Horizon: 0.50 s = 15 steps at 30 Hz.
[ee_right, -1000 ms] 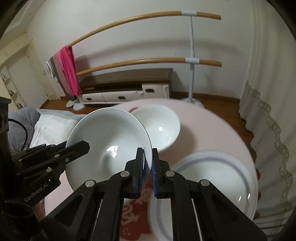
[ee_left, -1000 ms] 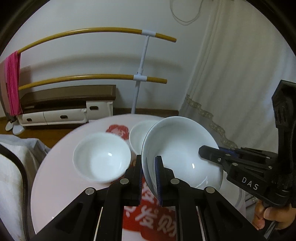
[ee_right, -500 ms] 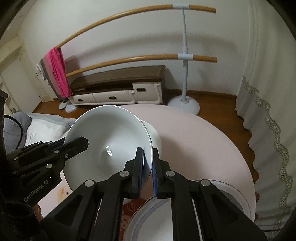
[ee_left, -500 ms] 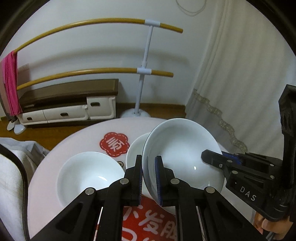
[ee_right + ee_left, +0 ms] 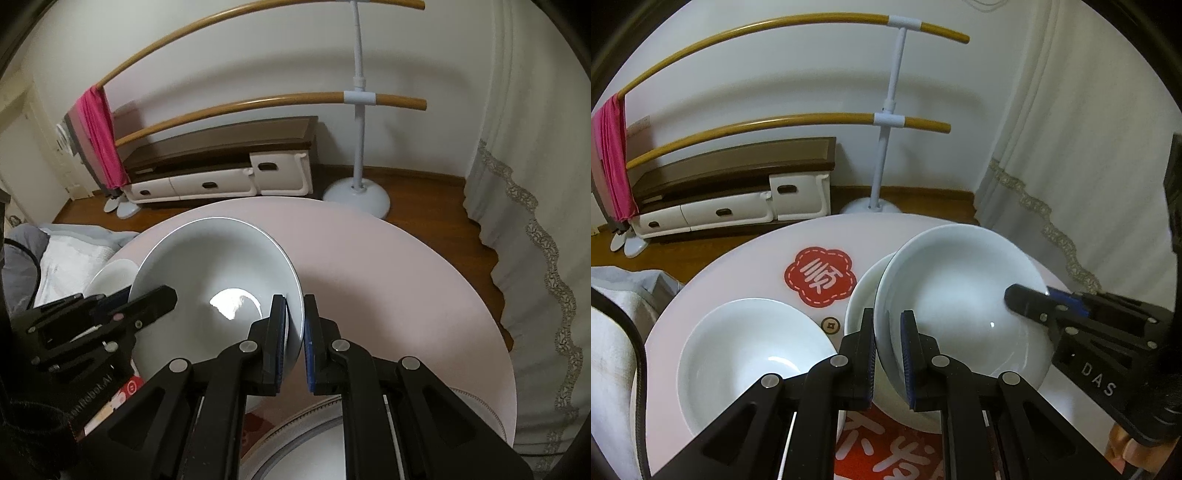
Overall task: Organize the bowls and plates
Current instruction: 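Lift the pinched bowl and carry it over another white bowl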
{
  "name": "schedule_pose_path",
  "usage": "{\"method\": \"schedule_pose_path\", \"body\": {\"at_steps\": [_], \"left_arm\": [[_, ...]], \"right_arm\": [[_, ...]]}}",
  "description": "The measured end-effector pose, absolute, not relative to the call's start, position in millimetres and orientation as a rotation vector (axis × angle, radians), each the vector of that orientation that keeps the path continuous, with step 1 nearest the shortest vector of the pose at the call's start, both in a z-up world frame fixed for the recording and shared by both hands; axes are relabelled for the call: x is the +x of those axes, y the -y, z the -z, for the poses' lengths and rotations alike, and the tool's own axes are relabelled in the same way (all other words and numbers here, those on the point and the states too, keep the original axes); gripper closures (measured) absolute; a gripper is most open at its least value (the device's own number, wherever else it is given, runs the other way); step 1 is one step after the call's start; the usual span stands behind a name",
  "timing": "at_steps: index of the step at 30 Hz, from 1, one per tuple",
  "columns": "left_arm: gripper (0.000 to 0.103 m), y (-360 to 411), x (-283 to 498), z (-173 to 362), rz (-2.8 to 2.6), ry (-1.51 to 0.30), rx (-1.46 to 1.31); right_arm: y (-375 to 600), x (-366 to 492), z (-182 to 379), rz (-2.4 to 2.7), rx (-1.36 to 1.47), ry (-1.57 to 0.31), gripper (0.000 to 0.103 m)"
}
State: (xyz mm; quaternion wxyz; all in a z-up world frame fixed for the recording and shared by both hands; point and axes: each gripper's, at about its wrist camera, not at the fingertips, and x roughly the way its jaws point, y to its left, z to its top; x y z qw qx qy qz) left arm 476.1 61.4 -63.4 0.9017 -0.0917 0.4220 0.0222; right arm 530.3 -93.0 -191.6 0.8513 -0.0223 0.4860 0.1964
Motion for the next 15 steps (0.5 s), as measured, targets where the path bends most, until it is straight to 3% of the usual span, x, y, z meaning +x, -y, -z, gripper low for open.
{"method": "schedule_pose_path", "body": {"at_steps": [15], "left_arm": [[0.094, -73, 489, 73, -0.044, -0.869, -0.197]], "right_arm": [[80, 525, 193, -0.345, -0.084, -1.034, 0.091]]}}
